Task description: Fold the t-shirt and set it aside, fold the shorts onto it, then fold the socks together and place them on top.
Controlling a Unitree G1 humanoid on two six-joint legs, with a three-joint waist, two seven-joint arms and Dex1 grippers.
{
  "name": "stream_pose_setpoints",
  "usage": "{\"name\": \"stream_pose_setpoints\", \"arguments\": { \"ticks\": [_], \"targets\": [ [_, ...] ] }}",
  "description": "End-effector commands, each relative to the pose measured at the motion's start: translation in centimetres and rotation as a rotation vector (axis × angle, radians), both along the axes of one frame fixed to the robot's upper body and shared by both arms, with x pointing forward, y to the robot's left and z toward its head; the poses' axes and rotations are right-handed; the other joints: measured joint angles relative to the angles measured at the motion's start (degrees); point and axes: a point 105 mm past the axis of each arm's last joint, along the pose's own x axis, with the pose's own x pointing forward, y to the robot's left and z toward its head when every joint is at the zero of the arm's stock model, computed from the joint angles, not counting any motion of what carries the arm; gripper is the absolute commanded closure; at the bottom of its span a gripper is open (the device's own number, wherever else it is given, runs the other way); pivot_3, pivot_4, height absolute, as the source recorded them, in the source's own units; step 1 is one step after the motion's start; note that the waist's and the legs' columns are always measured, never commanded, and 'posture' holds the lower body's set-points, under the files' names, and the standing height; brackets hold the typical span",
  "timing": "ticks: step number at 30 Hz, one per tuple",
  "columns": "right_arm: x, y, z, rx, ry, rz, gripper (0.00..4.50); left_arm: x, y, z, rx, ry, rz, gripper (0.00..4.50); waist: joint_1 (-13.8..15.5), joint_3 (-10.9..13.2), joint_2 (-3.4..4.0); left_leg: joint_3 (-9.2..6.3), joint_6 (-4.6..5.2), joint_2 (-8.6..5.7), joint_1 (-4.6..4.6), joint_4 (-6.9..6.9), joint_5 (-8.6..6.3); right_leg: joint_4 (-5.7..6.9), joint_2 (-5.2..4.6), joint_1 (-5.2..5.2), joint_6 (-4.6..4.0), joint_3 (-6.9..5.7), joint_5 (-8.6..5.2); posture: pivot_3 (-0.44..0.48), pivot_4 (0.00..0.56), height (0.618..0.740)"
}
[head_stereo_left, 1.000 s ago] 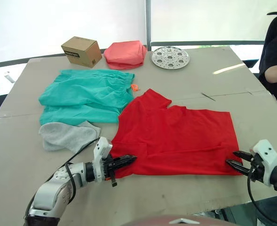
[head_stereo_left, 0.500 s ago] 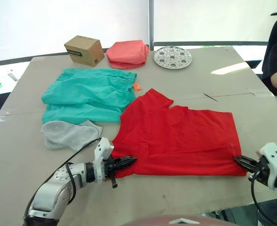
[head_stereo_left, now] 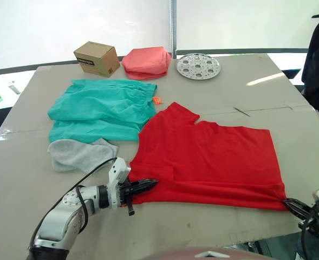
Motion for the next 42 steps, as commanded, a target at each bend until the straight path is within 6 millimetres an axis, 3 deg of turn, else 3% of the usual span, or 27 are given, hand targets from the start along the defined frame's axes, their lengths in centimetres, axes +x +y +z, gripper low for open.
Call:
{"name": "stream_pose_setpoints", "arguments": {
  "ticks": [1, 4, 5, 7, 11, 14, 16, 18, 20, 24, 27, 29, 33, 37, 38, 39, 42],
  "targets": [
    [-0.9, -0.4, 0.5, -0.04, 0.01, 0.047, 3.85, -0.4, -0.1, -0.5, 0.011, 0.007, -0.008, 4.5, 0.1, 0.0, 0.02, 0.0, 0.0, 0.0, 0.0, 0.0, 0.0, 0.0, -0.02, 0.0, 0.0, -0.01, 0.0, 0.0, 0.15, 0.74],
    [-0.6, -0.3, 3.1, 0.059, -0.099, 0.055, 2.55, -0.5, 0.1, -0.6, 0.006, 0.007, -0.006, 4.5, 0.1, 0.1, 0.11, -0.04, 0.0, 0.0, 0.0, -0.09, -0.01, -0.03, -0.03, 0.0, 0.01, -0.05, -0.01, 0.0, 0.15, 0.74],
    [-0.6, 0.3, 4.4, 0.15, -0.144, 0.079, 2.55, -0.5, 0.2, -0.6, 0.004, 0.005, -0.006, 4.5, 0.1, 0.1, 0.16, -0.03, 0.0, 0.0, 0.01, -0.11, -0.01, -0.04, -0.02, 0.0, 0.01, -0.05, -0.01, 0.0, 0.15, 0.74],
    [-0.5, 1.8, 6.3, 0.293, -0.193, 0.139, 2.84, -0.7, 0.2, -0.7, 0.005, 0.003, -0.01, 4.5, -0.1, 0.1, 0.2, -0.03, 0.01, 0.0, 0.0, -0.11, -0.01, -0.05, -0.02, 0.0, 0.01, -0.03, 0.0, 0.0, 0.15, 0.74],
    [0.6, 5.0, 6.8, 0.367, -0.23, 0.238, 4.46, -0.6, 0.4, -0.9, 0.004, 0.0, -0.006, 4.5, -0.2, 0.1, 0.14, -0.11, 0.01, 0.01, 0.02, -0.17, -0.01, -0.04, -0.02, 0.0, 0.01, -0.06, -0.01, 0.0, 0.15, 0.74],
    [2.3, 7.5, 4.1, 0.267, -0.203, 0.307, 4.46, -0.6, 0.4, -1.1, 0.004, -0.003, 0.0, 4.5, -0.3, 0.1, 0.13, -0.12, 0.0, 0.01, 0.03, -0.18, -0.01, -0.05, -0.03, -0.01, 0.01, -0.07, -0.01, 0.0, 0.15, 0.74],
    [3.7, 7.9, 2.0, 0.194, -0.199, 0.268, 4.46, -0.7, 0.4, -1.2, 0.007, -0.005, 0.0, 4.5, -0.2, 0.1, 0.13, -0.1, 0.0, 0.0, 0.02, -0.16, -0.01, -0.06, -0.08, -0.02, 0.01, -0.1, -0.01, 0.0, 0.15, 0.74],
    [4.4, 7.9, 0.4, 0.178, -0.192, 0.205, 4.46, -0.8, 0.4, -1.4, 0.01, -0.007, 0.006, 4.5, -0.1, 0.1, 0.14, -0.11, 0.0, 0.0, -0.03, -0.15, -0.01, -0.06, -0.1, -0.03, 0.01, -0.18, -0.01, 0.0, 0.15, 0.74],
    [3.7, 7.3, -1.0, 0.164, -0.156, 0.172, 4.46, -0.8, 0.5, -1.5, 0.013, -0.008, 0.016, 4.5, 0.2, 0.1, 0.3, -0.12, 0.0, 0.0, -0.06, -0.15, -0.01, -0.08, -0.09, -0.04, 0.0, -0.22, -0.01, 0.0, 0.15, 0.74],
    [2.0, 3.4, -2.5, 0.084, -0.137, 0.032, 4.46, -0.9, 0.8, -1.9, 0.015, -0.002, 0.027, 4.5, 0.4, -0.2, 0.26, -0.12, 0.08, -0.02, -0.02, -0.24, 0.03, -0.08, -0.05, -0.02, -0.08, -0.3, -0.1, 0.0, 0.15, 0.74],
    [2.4, 0.3, -2.1, 0.037, -0.21, -0.103, 4.46, -1.0, 0.8, -2.2, 0.01, 0.006, 0.033, 4.5, 0.4, -0.3, 0.13, -0.12, -0.04, -0.02, -0.01, -0.16, -0.05, -0.06, -0.06, -0.01, -0.06, -0.45, -0.12, 0.0, 0.15, 0.74],
    [3.0, -0.7, -1.3, 0.045, -0.273, -0.158, 4.46, -1.1, 0.8, -2.4, 0.006, 0.007, 0.036, 4.5, 0.3, -0.2, 0.13, -0.12, -0.06, -0.02, -0.02, -0.1, -0.08, -0.05, -0.09, 0.0, -0.05, -0.37, -0.12, 0.0, 0.15, 0.74],
    [4.1, 1.0, 1.0, 0.125, -0.348, -0.073, 4.46, -0.9, 0.6, -1.8, -0.031, -0.004, 0.057, 4.5, -0.3, -0.1, 0.34, -0.09, -0.05, -0.02, -0.02, -0.1, -0.09, -0.06, -0.2, 0.0, -0.03, -0.2, -0.12, 0.0, 0.15, 0.74],
    [4.8, 3.4, 3.1, 0.135, -0.359, 0.095, 3.27, -1.1, 0.8, 0.1, -0.116, 0.03, 0.034, 4.5, -0.4, -0.1, 0.6, -0.1, -0.03, -0.02, 0.08, -0.21, -0.08, 0.01, -0.19, -0.01, -0.03, -0.3, -0.12, 0.0, 0.15, 0.74],
    [4.7, 3.9, 3.5, 0.133, -0.344, 0.15, 2.76, -1.2, 0.8, 0.7, -0.125, 0.03, 0.019, 4.17, -0.3, 0.1, 0.32, -0.1, 0.0, -0.02, 0.08, -0.22, -0.06, 0.02, -0.18, -0.01, -0.03, -0.32, -0.12, 0.0, 0.15, 0.74],
    [4.3, 4.6, 4.1, 0.131, -0.322, 0.223, 1.84, -1.3, 1.1, 1.5, -0.119, 0.013, 0.004, 3.41, -0.3, 0.1, 0.27, -0.2, 0.2, 0.01, 0.01, -0.25, 0.06, -0.03, 0.0, -0.05, -0.06, -0.64, -0.13, 0.0, 0.15, 0.74],
    [2.9, 5.7, 5.9, 0.094, -0.273, 0.441, 1.84, -2.7, 2.2, 3.3, -0.064, -0.028, -0.091, 3.41, -0.2, 0.3, -0.01, -0.25, 0.14, 0.03, -0.1, -0.08, 0.0, -0.02, -0.02, -0.05, -0.14, -0.7, -0.18, 0.0, 0.15, 0.74]
  ]
}}
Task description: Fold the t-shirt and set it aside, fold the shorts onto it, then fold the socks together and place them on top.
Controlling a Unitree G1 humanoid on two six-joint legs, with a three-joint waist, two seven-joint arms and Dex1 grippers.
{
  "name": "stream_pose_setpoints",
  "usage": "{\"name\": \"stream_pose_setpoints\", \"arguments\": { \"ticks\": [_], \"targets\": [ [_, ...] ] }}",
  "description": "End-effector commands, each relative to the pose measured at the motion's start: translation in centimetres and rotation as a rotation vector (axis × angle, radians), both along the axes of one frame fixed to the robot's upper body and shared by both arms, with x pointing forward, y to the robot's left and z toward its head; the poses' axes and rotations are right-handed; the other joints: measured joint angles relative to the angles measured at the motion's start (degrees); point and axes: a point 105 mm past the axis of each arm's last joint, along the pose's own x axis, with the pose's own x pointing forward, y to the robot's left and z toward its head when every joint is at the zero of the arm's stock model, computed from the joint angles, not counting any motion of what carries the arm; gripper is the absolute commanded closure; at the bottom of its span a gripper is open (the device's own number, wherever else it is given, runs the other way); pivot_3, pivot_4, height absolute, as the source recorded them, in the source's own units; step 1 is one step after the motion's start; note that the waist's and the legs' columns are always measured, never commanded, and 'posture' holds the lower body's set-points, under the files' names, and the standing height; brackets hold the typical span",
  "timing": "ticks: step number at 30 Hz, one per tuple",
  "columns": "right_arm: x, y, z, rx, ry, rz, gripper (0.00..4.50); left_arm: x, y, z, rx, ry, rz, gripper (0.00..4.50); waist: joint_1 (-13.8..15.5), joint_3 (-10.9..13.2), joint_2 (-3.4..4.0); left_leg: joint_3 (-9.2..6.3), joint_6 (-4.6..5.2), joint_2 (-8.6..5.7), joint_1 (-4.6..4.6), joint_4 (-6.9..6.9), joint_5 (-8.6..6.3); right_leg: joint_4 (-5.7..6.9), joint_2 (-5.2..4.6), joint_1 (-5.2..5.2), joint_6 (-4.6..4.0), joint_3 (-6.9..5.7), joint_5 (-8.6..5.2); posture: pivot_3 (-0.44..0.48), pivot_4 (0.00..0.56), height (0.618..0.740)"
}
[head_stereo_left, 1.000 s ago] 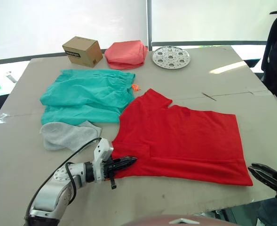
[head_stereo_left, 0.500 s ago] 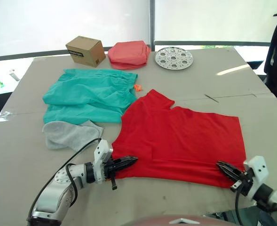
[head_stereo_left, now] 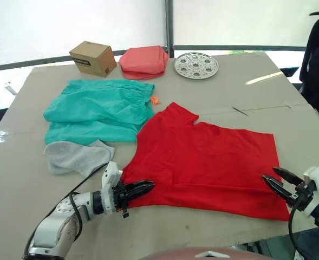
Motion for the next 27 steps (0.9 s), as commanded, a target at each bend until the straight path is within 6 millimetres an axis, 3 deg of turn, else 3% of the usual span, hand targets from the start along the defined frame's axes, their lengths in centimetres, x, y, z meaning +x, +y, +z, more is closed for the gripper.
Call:
{"name": "stream_pose_setpoints", "arguments": {
  "ticks": [1, 8, 15, 18, 19, 20, 23, 24, 27],
  "targets": [
    [-1.2, 1.2, 2.4, -0.051, -0.021, 0.191, 1.84, -1.4, 1.3, 2.7, 0.054, -0.092, -0.114, 3.41, 0.0, 0.1, -0.13, 0.0, 0.01, 0.0, -0.04, -0.02, 0.0, -0.09, -0.04, 0.0, 0.01, -0.02, 0.0, 0.0, 0.15, 0.74],
    [-3.6, 1.1, 0.3, -0.26, 0.035, 0.384, 1.84, -2.3, 3.9, 1.6, 0.25, -0.22, -0.291, 3.41, 0.6, 0.2, -0.19, 0.01, -0.27, -0.02, -0.04, 0.01, -0.17, -0.07, -0.13, -0.01, 0.02, -0.02, 0.0, 0.0, 0.15, 0.74],
    [-5.1, -1.1, -0.9, -0.328, 0.066, 0.365, 1.84, -1.9, 2.5, 0.9, 0.323, -0.336, -0.362, 3.41, 1.3, 0.3, -0.19, 0.03, -0.27, -0.01, -0.03, 0.0, -0.17, -0.06, -0.11, -0.01, 0.02, -0.02, 0.0, 0.0, 0.15, 0.74],
    [-5.8, -1.2, -1.2, -0.343, 0.058, 0.379, 1.02, -1.3, 2.2, 1.8, 0.285, -0.36, -0.3, 2.57, 1.3, 0.3, -0.18, 0.03, -0.27, 0.01, -0.03, 0.0, -0.17, -0.05, -0.1, -0.01, 0.02, 0.01, 0.0, 0.0, 0.15, 0.74],
    [-6.0, -1.2, -1.3, -0.336, 0.054, 0.374, 0.35, -1.2, 2.3, 1.9, 0.278, -0.356, -0.287, 1.96, 1.3, 0.3, -0.18, 0.01, -0.27, 0.01, -0.03, 0.0, -0.17, -0.05, -0.1, -0.01, 0.02, 0.03, 0.0, 0.0, 0.15, 0.74],
    [-6.3, -1.1, -1.3, -0.314, 0.059, 0.368, 0.12, -1.3, 2.4, 2.0, 0.278, -0.354, -0.284, 1.7, 1.3, 0.3, -0.21, 0.01, -0.27, 0.02, -0.03, 0.0, -0.17, -0.05, -0.1, 0.0, 0.02, 0.05, 0.0, 0.0, 0.15, 0.74],
    [-6.6, -0.6, -1.1, -0.289, 0.056, 0.367, 0.0, -1.3, 2.7, 2.3, 0.281, -0.361, -0.274, 0.26, 1.2, 0.3, -0.17, 0.0, -0.27, 0.05, -0.01, 0.0, -0.17, -0.02, -0.09, 0.0, 0.02, 0.11, 0.0, 0.0, 0.15, 0.74],
    [-6.3, -0.5, -1.0, -0.283, 0.037, 0.353, 0.0, -1.3, 2.8, 2.4, 0.285, -0.366, -0.27, 0.05, 1.2, 0.3, -0.17, 0.0, -0.27, 0.05, 0.01, 0.0, -0.17, -0.02, -0.09, 0.0, 0.02, 0.11, 0.0, 0.0, 0.15, 0.74],
    [-6.0, 0.3, -1.4, -0.278, 0.03, 0.351, 0.0, -1.1, 2.8, 2.1, 0.326, -0.392, -0.271, 0.05, 1.2, 0.3, -0.18, 0.01, -0.27, 0.07, 0.02, 0.0, -0.17, -0.01, -0.09, 0.01, 0.03, 0.11, 0.0, 0.0, 0.15, 0.74]
  ]
}}
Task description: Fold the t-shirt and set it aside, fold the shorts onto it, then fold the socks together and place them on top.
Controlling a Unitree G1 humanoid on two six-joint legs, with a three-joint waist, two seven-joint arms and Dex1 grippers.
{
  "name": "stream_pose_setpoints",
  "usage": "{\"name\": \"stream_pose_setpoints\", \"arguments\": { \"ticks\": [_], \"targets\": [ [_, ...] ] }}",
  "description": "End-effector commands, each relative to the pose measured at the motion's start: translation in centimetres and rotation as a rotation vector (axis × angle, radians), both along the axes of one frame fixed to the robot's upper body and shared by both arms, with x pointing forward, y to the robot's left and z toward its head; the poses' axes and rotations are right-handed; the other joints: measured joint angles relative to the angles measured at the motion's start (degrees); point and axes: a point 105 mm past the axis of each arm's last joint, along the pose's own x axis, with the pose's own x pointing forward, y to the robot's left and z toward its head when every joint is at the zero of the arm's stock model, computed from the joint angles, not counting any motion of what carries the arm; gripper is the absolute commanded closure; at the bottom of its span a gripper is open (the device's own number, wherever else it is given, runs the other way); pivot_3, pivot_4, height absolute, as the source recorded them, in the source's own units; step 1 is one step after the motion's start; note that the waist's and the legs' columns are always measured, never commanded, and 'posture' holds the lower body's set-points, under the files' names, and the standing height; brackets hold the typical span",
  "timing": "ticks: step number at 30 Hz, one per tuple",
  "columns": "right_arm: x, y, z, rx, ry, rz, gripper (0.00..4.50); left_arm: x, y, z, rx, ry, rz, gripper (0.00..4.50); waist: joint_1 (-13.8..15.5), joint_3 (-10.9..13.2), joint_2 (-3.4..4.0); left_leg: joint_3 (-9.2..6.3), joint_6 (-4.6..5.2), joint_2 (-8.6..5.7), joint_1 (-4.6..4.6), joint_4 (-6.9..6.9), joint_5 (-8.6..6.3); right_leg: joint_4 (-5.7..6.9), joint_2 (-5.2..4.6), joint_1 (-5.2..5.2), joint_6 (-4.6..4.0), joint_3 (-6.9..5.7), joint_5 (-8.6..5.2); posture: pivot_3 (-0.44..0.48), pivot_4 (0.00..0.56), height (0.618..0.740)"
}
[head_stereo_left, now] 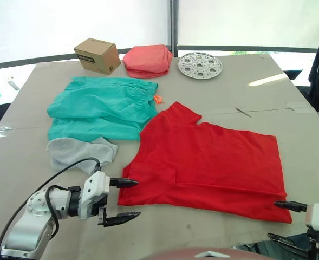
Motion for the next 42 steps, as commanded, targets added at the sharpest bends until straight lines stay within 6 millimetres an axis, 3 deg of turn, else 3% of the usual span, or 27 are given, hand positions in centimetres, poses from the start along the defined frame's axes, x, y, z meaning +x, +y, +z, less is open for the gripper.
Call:
{"name": "stream_pose_setpoints", "arguments": {
  "ticks": [1, 17, 19, 21, 22, 23, 28, 30, 31, 36, 42],
  "targets": [
    [0.4, 0.9, 0.2, -0.002, -0.033, 0.014, 0.0, 0.4, 0.0, 0.5, 0.046, -0.077, -0.017, 0.05, 0.0, 0.0, 0.0, 0.0, 0.0, 0.0, 0.0, 0.0, 0.0, 0.0, 0.0, 0.0, 0.0, 0.0, 0.0, 0.0, 0.15, 0.74],
    [1.0, -1.7, -2.0, -0.129, -0.004, -0.05, 0.0, 0.7, 1.3, -0.5, 0.144, -0.085, -0.044, 0.05, 0.1, 0.0, -0.03, 0.12, 0.01, 0.0, 0.04, 0.01, 0.01, 0.02, 0.09, 0.01, 0.0, -0.12, 0.0, 0.0, 0.15, 0.74],
    [1.5, -1.9, -2.2, -0.133, -0.009, -0.053, 0.0, 0.6, 1.3, -1.0, 0.149, -0.064, -0.043, 0.59, 0.0, 0.0, -0.05, 0.14, 0.01, 0.01, 0.06, 0.02, 0.01, 0.02, 0.12, 0.01, 0.0, -0.11, 0.0, 0.0, 0.15, 0.74],
    [1.9, -1.8, -2.5, -0.138, 0.003, -0.034, 0.49, -0.2, 0.9, -1.7, 0.141, -0.015, -0.051, 1.24, -0.1, -0.1, -0.15, 0.18, 0.01, 0.01, 0.08, 0.02, 0.01, 0.03, 0.14, 0.01, 0.0, -0.07, 0.0, 0.0, 0.15, 0.74],
    [2.2, -1.7, -2.7, -0.136, 0.014, -0.022, 0.82, -0.6, 0.6, -2.0, 0.134, 0.01, -0.057, 1.82, -0.1, -0.1, -0.17, 0.18, 0.16, 0.03, 0.12, 0.02, 0.09, 0.04, 0.15, 0.04, 0.0, -0.07, 0.0, 0.0, 0.15, 0.74],
    [2.3, -1.7, -2.9, -0.14, 0.024, -0.005, 1.03, -0.8, 0.2, -2.2, 0.125, 0.025, -0.058, 2.02, -0.1, -0.1, -0.24, 0.19, 0.18, 0.05, 0.13, 0.02, 0.11, 0.04, 0.15, 0.04, 0.0, -0.06, 0.0, 0.0, 0.15, 0.74],
    [2.2, -1.8, -3.0, -0.148, 0.083, 0.053, 3.4, -2.5, -1.7, -1.3, 0.077, 0.093, -0.078, 4.47, -0.7, -0.2, -0.43, 0.34, 0.01, 0.13, 0.18, 0.11, 0.01, 0.02, 0.12, 0.06, 0.0, 0.01, 0.0, 0.0, 0.15, 0.74],
    [1.8, -2.0, -2.7, -0.155, 0.113, 0.072, 4.36, -3.9, -2.1, -0.9, 0.073, 0.125, -0.098, 4.5, -0.8, -0.2, -0.46, 0.34, 0.01, 0.14, 0.18, 0.13, 0.01, 0.04, 0.1, 0.06, 0.0, 0.03, 0.0, 0.0, 0.15, 0.74],
    [1.6, -2.1, -2.6, -0.162, 0.125, 0.083, 4.44, -4.5, -2.3, -0.8, 0.071, 0.138, -0.103, 4.5, -0.8, -0.2, -0.45, 0.34, 0.01, 0.14, 0.17, 0.12, 0.01, 0.05, 0.1, 0.06, 0.0, 0.03, 0.0, 0.0, 0.15, 0.74],
    [0.9, -3.1, -2.1, -0.213, 0.162, 0.1, 4.44, -7.9, -2.1, -3.2, 0.069, 0.212, -0.08, 4.5, 0.2, -0.2, -0.37, 0.32, 0.01, 0.12, 0.14, 0.05, -0.03, 0.0, 0.09, 0.04, -0.01, -0.09, 0.0, 0.0, 0.15, 0.74],
    [0.0, -4.2, -2.1, -0.268, 0.222, 0.112, 4.44, -10.5, -0.8, -5.9, 0.073, 0.235, -0.053, 4.5, 0.3, -0.4, -0.22, 0.34, 0.0, 0.1, 0.14, 0.08, -0.11, -0.02, 0.07, 0.05, -0.01, -0.08, -0.01, 0.0, 0.15, 0.74]
  ]
}}
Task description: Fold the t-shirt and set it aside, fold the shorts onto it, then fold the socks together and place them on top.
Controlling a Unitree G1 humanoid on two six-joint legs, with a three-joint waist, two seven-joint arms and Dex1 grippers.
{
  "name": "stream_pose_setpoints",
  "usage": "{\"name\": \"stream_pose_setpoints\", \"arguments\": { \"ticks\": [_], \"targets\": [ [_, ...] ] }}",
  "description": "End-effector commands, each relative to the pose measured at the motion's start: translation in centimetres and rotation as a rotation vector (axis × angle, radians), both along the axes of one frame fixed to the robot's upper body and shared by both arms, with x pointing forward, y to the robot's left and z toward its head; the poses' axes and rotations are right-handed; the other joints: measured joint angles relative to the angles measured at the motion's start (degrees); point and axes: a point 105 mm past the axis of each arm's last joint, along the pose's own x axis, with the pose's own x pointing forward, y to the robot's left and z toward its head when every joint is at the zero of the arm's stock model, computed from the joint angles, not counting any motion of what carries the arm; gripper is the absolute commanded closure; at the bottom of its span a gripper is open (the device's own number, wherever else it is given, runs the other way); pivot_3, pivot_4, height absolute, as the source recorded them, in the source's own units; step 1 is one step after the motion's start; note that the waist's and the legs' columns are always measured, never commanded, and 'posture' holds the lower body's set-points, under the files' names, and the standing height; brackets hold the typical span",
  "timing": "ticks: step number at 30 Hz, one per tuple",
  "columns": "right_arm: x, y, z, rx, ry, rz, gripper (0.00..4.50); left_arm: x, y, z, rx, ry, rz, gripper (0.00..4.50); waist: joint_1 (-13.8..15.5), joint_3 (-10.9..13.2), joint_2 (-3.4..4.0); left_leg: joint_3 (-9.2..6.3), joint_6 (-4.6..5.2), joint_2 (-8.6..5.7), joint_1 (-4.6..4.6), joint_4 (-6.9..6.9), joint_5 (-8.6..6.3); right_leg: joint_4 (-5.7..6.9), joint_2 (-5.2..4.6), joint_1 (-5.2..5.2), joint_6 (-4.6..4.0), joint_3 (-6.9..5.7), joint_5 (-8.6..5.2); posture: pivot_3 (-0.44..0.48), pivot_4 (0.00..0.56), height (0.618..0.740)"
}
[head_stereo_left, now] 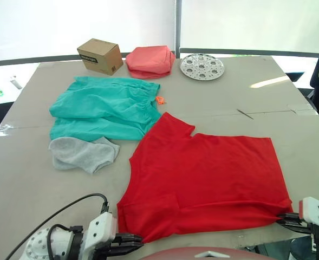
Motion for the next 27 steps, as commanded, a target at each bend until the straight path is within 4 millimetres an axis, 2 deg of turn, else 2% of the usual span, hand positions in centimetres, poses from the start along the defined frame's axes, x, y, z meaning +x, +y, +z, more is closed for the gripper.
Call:
{"name": "stream_pose_setpoints", "arguments": {
  "ticks": [1, 2, 4, 5, 7, 8, 10, 11, 13, 15, 18, 21, 23, 25, 27],
  "targets": [
    [-0.9, -1.2, -0.2, -0.05, 0.045, -0.016, 4.44, -2.4, 1.2, -2.4, 0.042, 0.074, 0.001, 4.5, -0.1, -0.2, 0.07, 0.02, 0.0, 0.0, 0.02, -0.01, 0.0, 0.0, 0.0, 0.0, 0.0, 0.02, 0.0, 0.0, 0.15, 0.74],
    [-0.8, -1.2, -0.2, -0.044, 0.044, -0.028, 4.44, -2.4, 1.4, -2.5, 0.039, 0.073, 0.009, 4.5, -0.2, -0.3, 0.12, 0.02, 0.0, 0.0, 0.03, -0.01, -0.01, 0.01, 0.0, 0.0, 0.01, 0.03, 0.0, 0.0, 0.15, 0.74],
    [-0.5, -1.2, 0.3, -0.024, 0.029, -0.046, 4.5, -2.5, 1.6, -2.4, 0.001, 0.076, 0.024, 3.66, -0.3, -0.3, 0.18, 0.02, -0.01, 0.0, 0.04, -0.03, -0.01, 0.01, 0.01, 0.0, 0.01, 0.03, -0.01, 0.0, 0.15, 0.74],
    [-0.2, -1.0, 0.6, -0.002, 0.021, -0.061, 4.17, -2.4, 1.7, -2.3, -0.022, 0.076, 0.048, 3.37, -0.4, -0.3, 0.23, 0.02, -0.01, 0.01, 0.04, -0.03, -0.01, 0.01, 0.02, 0.0, 0.01, 0.03, -0.01, 0.0, 0.15, 0.74],
    [0.0, -1.2, 1.6, 0.018, -0.003, -0.075, 3.53, -1.5, 2.9, -1.7, -0.082, 0.129, 0.175, 2.49, -0.4, -0.3, 0.26, 0.05, -0.01, 0.01, 0.05, -0.03, -0.01, 0.01, 0.03, 0.0, 0.01, 0.06, 0.0, 0.0, 0.15, 0.74],
    [0.0, -1.2, 2.0, 0.03, -0.004, -0.086, 3.03, -1.3, 3.3, -1.4, -0.105, 0.161, 0.212, 1.98, -0.4, -0.2, 0.31, 0.07, 0.0, 0.02, 0.05, -0.03, -0.01, 0.03, 0.02, 0.0, 0.01, 0.08, 0.0, 0.0, 0.15, 0.74],
    [0.2, -1.0, 3.4, 0.091, -0.036, -0.118, 1.88, 0.2, 4.7, 1.0, -0.221, 0.26, 0.303, 0.97, -0.2, -0.2, 0.41, 0.05, 0.0, 0.05, 0.09, -0.03, -0.02, 0.1, 0.02, -0.01, 0.01, 0.04, 0.0, 0.0, 0.15, 0.74],
    [0.6, -0.9, 4.2, 0.138, -0.061, -0.15, 1.74, 1.1, 5.1, 2.4, -0.28, 0.303, 0.328, 0.82, -0.2, -0.2, 0.43, -0.02, 0.0, 0.11, 0.08, -0.04, -0.02, 0.15, 0.02, -0.01, 0.01, -0.01, 0.0, 0.0, 0.15, 0.74],
    [1.8, -0.3, 6.2, 0.268, -0.135, -0.217, 1.74, 3.0, 5.7, 4.9, -0.342, 0.313, 0.344, 0.82, -0.1, 0.0, 0.63, -0.13, -0.01, 0.31, 0.03, -0.03, -0.01, 0.26, 0.07, -0.01, 0.01, -0.08, -0.01, 0.0, 0.15, 0.74],
    [2.9, 0.9, 7.9, 0.384, -0.196, -0.231, 1.74, 6.4, 5.7, 7.2, -0.395, 0.247, 0.424, 0.82, -0.1, 0.1, 0.63, -0.35, -0.02, 0.41, 0.01, -0.01, -0.01, 0.21, 0.24, 0.0, 0.01, -0.19, -0.01, 0.0, 0.15, 0.74],
    [4.1, 2.4, 9.4, 0.471, -0.261, -0.22, 1.74, 10.1, 5.1, 9.1, -0.408, 0.18, 0.502, 0.82, -0.3, 0.2, 0.43, -0.3, -0.03, 0.4, -0.04, 0.12, 0.0, 0.14, 0.25, 0.02, 0.01, -0.1, -0.01, 0.0, 0.15, 0.74],
    [6.5, 5.6, 11.1, 0.573, -0.38, -0.176, 1.74, 16.6, 2.0, 12.0, -0.371, 0.04, 0.549, 0.82, -0.2, 0.4, 0.07, -0.16, 0.15, 0.26, 0.13, 0.17, 0.15, 0.15, 0.57, 0.16, 0.03, -0.04, 0.02, 0.0, 0.15, 0.74],
    [7.6, 7.0, 11.3, 0.583, -0.423, -0.158, 1.74, 20.2, 0.2, 12.5, -0.323, 0.078, 0.615, 0.82, 0.0, 0.6, -0.3, -0.33, 0.19, 0.05, 0.0, 0.36, 0.22, 0.27, 0.66, 0.18, 0.05, 0.02, 0.07, 0.0, 0.15, 0.74],
    [8.5, 8.2, 11.4, 0.586, -0.453, -0.152, 1.74, 22.8, -2.4, 13.7, -0.296, 0.061, 0.601, 0.82, -0.1, 0.5, -0.51, -0.49, 0.12, -0.18, 0.13, 0.36, 0.29, 0.25, 0.72, 0.42, 0.24, 0.18, 0.29, 0.0, 0.15, 0.74],
    [8.9, 9.2, 11.4, 0.591, -0.467, -0.138, 1.74, 24.4, -4.3, 14.2, -0.246, 0.064, 0.59, 0.82, -0.3, 0.4, -0.55, -0.49, -0.11, -0.35, 0.15, 0.23, 0.43, 0.13, 0.72, 0.53, 0.13, 0.25, 0.51, 0.0, 0.15, 0.74]
  ]
}}
